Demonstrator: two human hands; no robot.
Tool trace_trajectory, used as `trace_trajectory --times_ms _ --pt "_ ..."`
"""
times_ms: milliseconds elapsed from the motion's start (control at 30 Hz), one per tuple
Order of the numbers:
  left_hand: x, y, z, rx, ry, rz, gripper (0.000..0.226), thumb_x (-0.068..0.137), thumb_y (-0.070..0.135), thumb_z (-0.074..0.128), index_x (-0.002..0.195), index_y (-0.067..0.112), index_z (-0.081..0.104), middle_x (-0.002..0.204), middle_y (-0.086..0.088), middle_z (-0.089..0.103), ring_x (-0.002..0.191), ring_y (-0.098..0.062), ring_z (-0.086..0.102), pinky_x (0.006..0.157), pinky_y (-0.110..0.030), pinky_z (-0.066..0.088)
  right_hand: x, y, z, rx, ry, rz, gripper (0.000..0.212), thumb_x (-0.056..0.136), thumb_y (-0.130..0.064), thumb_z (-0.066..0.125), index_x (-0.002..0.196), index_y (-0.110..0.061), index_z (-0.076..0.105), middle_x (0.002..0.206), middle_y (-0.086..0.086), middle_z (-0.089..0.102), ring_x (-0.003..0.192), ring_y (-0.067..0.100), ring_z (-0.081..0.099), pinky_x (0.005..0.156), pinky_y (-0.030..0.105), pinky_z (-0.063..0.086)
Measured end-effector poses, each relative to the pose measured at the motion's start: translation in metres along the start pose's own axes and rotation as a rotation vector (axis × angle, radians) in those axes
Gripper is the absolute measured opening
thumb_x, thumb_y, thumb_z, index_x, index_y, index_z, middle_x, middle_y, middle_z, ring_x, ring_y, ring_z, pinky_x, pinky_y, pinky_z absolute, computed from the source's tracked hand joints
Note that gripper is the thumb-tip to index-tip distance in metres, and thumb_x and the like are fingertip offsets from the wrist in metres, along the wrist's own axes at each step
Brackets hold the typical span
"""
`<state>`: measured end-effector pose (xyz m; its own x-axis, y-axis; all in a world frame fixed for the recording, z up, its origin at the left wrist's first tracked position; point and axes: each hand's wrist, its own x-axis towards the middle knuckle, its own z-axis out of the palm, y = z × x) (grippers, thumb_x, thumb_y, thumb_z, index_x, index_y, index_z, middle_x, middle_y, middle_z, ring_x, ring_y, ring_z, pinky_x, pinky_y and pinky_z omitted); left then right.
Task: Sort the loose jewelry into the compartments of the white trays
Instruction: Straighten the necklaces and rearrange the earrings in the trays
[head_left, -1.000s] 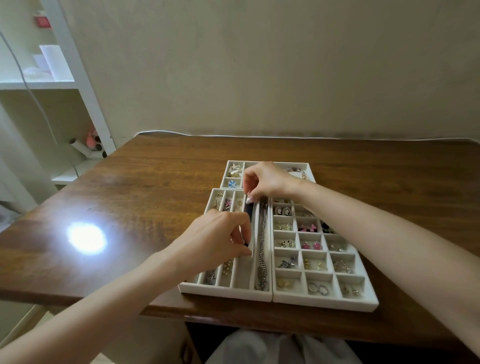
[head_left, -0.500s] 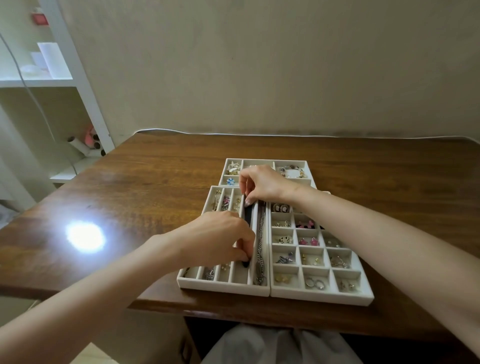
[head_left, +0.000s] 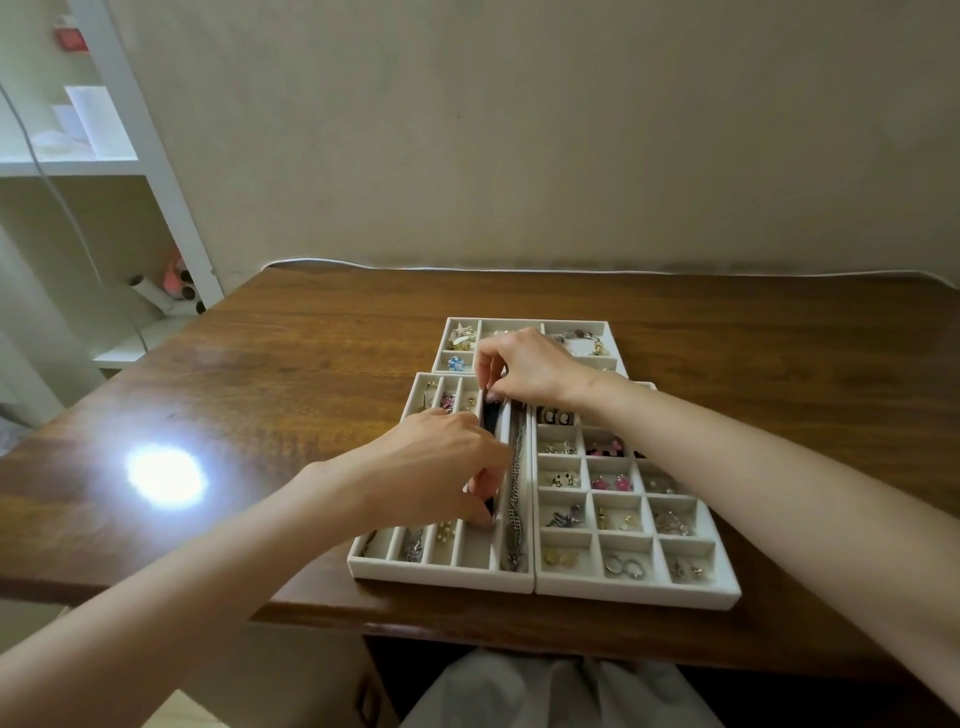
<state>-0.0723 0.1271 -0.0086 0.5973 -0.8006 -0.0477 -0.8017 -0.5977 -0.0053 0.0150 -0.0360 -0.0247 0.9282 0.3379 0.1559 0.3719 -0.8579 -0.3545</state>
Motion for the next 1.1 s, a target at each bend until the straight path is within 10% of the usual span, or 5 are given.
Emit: trace_trajectory --times_ms 300,467,1100 --pt "-0.003 -0.002 0.005 -0.03 -0.005 0.014 0.019 0.085 0.043 0.06 0.095 0.027 0.065 0.107 0.011 0.047 0.102 -0.008 0.038 0.078 -0.018 0.031 -0.006 -0.003 -0.016 0.093 -0.054 -0.013 0.034 0.078 0.009 0.049 0.082 -0.011 0.076 0.073 -0.019 0.052 0.063 -0.003 0.047 0.057 0.012 0.032" --pt "-0.001 -0.001 0.005 -0.147 -0.098 -0.009 0.014 0.084 0.037 0.062 0.086 0.023 0.065 0.108 0.008 0.047 0.106 -0.011 0.037 0.094 -0.025 0.036 -0.008 0.003 -0.021 0.103 -0.101 -0.041 0.041 0.078 0.015 0.046 0.082 -0.013 0.076 0.079 -0.015 0.055 0.07 0.001 0.052 0.061 0.013 0.038" --pt "-0.005 -0.002 0.002 -0.266 0.004 0.069 0.007 0.086 0.028 0.063 0.092 0.028 0.066 0.092 0.016 0.062 0.082 0.011 0.042 0.071 -0.006 0.034 -0.001 0.02 -0.009 0.088 -0.133 -0.106 0.039 0.076 0.02 0.051 0.07 -0.012 0.072 0.078 -0.007 0.06 0.077 0.013 0.061 0.067 0.027 0.055"
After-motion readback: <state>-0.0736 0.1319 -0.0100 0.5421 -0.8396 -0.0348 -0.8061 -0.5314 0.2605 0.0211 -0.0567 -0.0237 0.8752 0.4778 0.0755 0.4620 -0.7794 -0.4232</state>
